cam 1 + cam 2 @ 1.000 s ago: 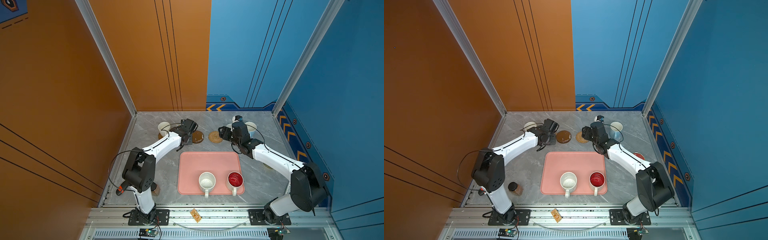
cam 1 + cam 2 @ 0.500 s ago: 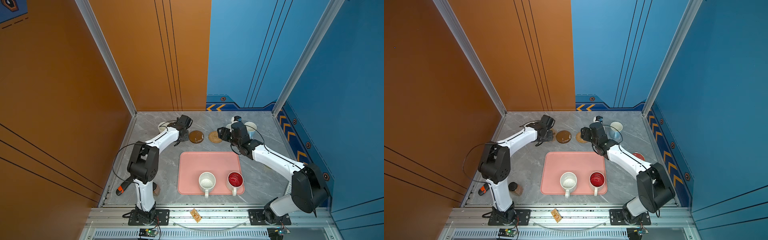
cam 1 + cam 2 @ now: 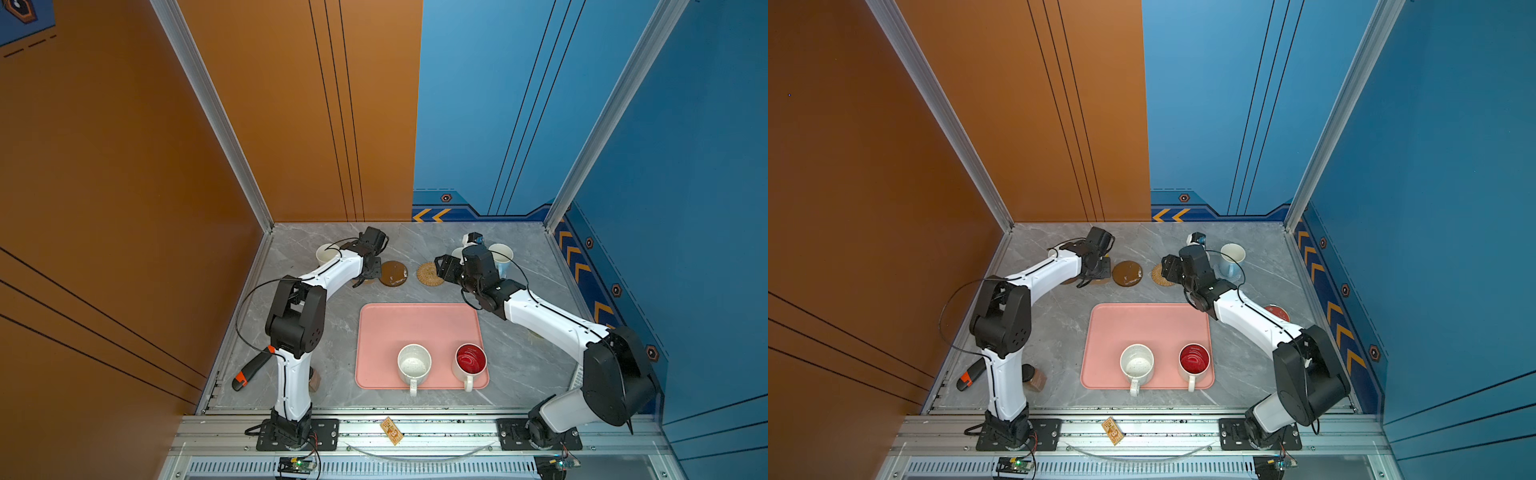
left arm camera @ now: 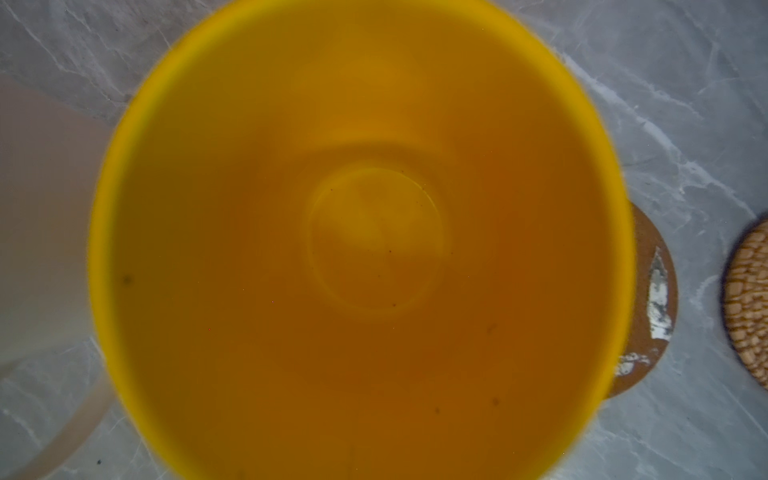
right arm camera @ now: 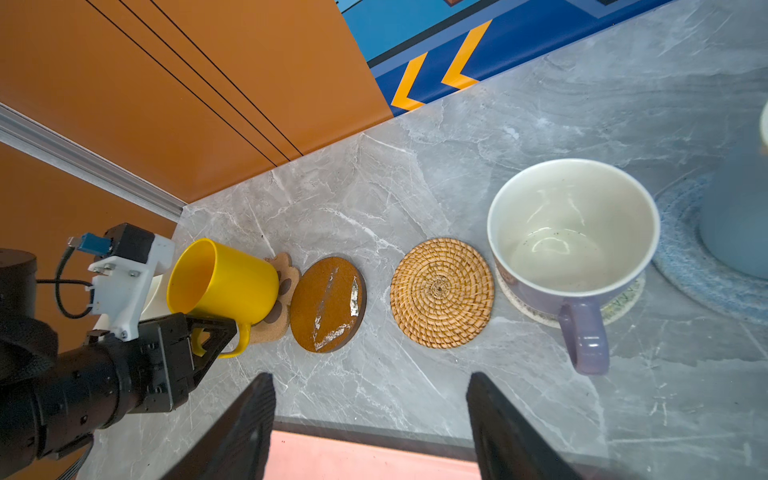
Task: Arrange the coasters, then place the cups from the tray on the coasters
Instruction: 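Lower the yellow mug onto the paw-shaped cork coaster with the left gripper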
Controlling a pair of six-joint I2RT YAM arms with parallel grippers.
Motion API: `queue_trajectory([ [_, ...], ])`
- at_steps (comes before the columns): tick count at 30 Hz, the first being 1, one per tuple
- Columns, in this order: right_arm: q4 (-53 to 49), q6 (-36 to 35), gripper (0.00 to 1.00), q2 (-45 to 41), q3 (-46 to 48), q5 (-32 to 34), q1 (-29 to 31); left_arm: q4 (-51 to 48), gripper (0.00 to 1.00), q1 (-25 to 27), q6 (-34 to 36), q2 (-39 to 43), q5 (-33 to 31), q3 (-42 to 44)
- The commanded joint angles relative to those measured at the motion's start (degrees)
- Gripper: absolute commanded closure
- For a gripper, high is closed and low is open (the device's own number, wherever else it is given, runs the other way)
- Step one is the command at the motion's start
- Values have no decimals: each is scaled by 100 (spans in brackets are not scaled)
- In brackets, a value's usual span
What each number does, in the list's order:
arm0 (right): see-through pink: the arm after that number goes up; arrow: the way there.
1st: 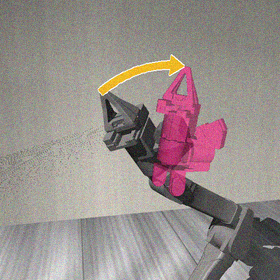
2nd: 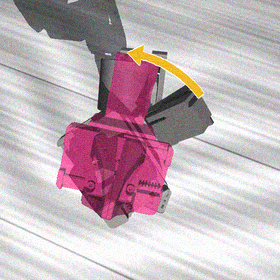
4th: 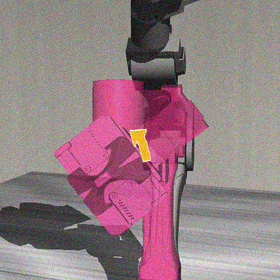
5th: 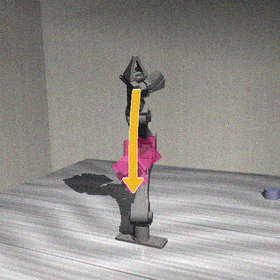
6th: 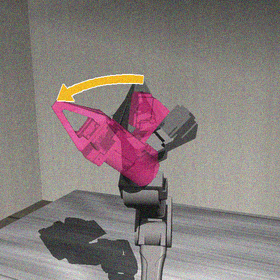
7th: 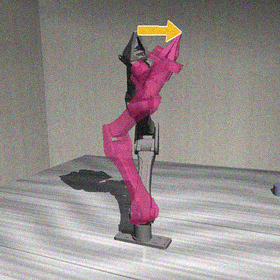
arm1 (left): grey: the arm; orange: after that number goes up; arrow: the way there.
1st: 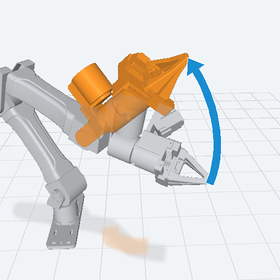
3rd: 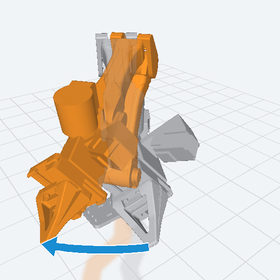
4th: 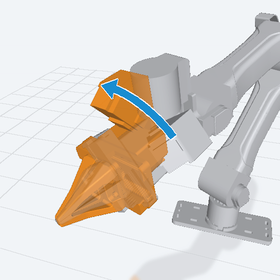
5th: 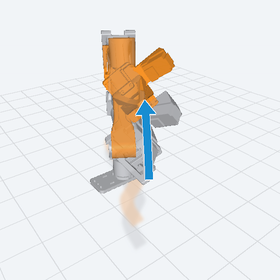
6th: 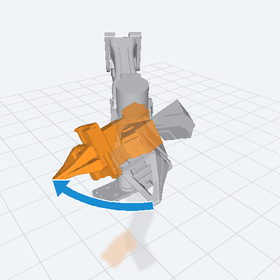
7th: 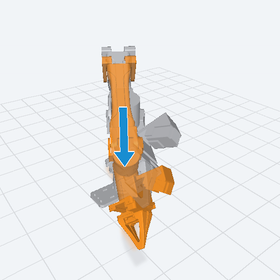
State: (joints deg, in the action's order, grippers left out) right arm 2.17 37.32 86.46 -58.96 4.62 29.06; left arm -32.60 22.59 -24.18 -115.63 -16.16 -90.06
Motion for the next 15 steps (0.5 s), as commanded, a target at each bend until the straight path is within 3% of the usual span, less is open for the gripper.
queue_trajectory([
  [1,11,-67,28,-120,70,-22,-32,148,100,-21,92,86,-75,-292],
  [15,20,-76,28,-199,137,9,-67,26,100,-26,109,16,-236,-267],
])
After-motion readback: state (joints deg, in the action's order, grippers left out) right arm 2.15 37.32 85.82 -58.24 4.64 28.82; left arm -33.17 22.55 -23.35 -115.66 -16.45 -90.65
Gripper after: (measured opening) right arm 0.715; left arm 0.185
